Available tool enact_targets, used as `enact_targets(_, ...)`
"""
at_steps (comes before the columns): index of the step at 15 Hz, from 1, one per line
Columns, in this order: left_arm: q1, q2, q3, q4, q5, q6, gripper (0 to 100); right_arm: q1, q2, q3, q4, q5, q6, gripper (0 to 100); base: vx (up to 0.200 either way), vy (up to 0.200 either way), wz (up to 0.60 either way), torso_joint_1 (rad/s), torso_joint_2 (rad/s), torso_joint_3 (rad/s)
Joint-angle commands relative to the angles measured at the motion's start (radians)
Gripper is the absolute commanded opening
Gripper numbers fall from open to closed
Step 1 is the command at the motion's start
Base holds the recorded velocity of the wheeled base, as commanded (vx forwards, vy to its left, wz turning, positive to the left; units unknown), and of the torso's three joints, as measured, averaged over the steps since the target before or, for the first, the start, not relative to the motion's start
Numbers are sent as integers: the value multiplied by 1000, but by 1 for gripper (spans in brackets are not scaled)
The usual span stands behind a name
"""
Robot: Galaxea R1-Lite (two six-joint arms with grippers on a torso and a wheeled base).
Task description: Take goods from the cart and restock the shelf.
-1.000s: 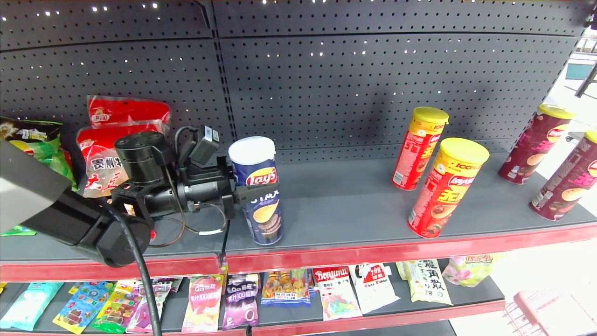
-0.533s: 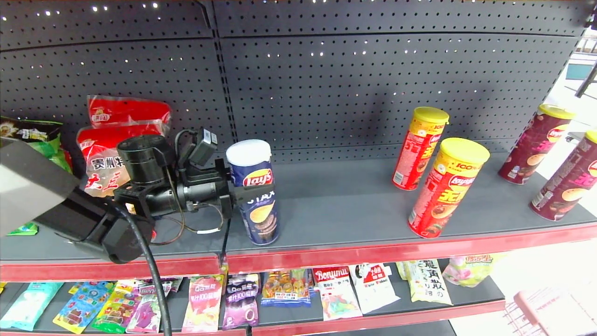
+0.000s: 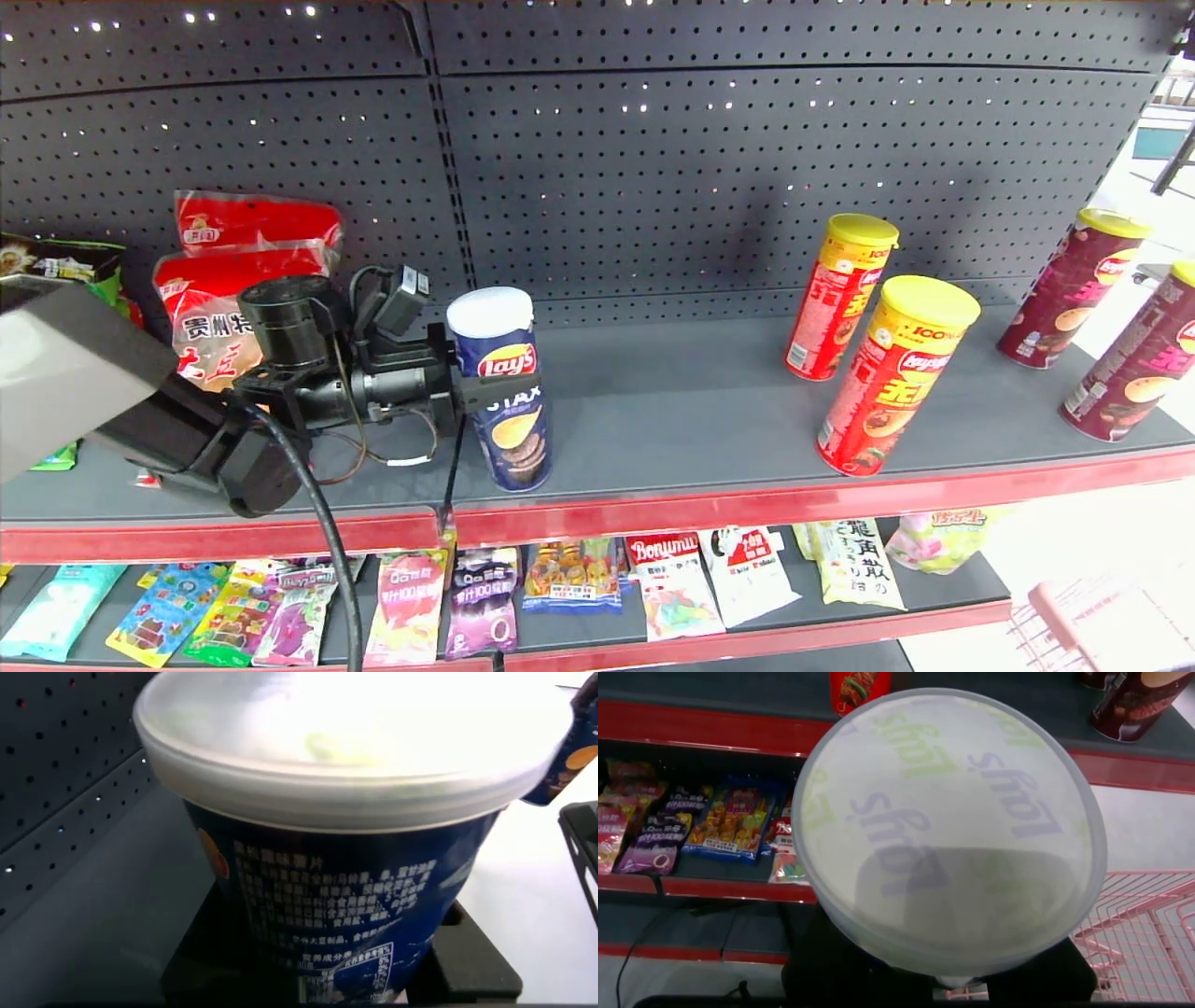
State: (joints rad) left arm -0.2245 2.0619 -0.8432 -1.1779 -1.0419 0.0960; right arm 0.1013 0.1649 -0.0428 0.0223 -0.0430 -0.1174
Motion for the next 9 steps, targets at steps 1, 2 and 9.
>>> enact_targets(1, 4, 12, -11, 0, -10, 1, 0, 0, 5, 0, -1, 0, -1, 0, 0, 0, 0, 0, 0, 0)
enact_targets(2, 2, 9, -11, 0, -29, -1, 0, 0, 10, 0, -1, 0, -1, 0, 0, 0, 0, 0, 0, 0)
enact_targets(9, 4, 4, 6, -3, -90, 1, 0, 2, 25, 0, -1, 3, -1, 0, 0, 0, 0, 0, 0, 0)
